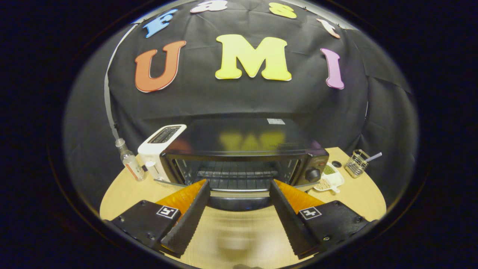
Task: Open the toaster oven, put the food inside, and close the toaster oven door.
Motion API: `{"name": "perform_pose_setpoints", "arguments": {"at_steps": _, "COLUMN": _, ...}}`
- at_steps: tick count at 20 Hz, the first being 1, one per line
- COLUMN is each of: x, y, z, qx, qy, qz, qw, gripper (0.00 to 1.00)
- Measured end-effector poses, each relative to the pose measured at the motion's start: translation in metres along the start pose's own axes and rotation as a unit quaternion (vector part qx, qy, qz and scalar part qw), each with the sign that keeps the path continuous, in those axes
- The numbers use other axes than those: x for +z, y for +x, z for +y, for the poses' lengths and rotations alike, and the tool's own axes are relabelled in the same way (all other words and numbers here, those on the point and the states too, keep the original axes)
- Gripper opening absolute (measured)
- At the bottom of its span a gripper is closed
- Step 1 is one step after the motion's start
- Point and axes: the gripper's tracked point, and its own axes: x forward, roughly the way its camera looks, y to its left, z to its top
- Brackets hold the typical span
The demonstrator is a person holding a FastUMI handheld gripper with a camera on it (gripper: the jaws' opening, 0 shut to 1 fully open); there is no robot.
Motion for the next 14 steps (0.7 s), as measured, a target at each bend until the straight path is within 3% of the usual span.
{"name": "perform_pose_setpoints", "arguments": {"at_steps": 14, "x": -0.113, "y": -0.031, "z": -0.006, "qx": -0.002, "qy": 0.011, "qz": 0.092, "qw": 0.996, "gripper": 1.00}}
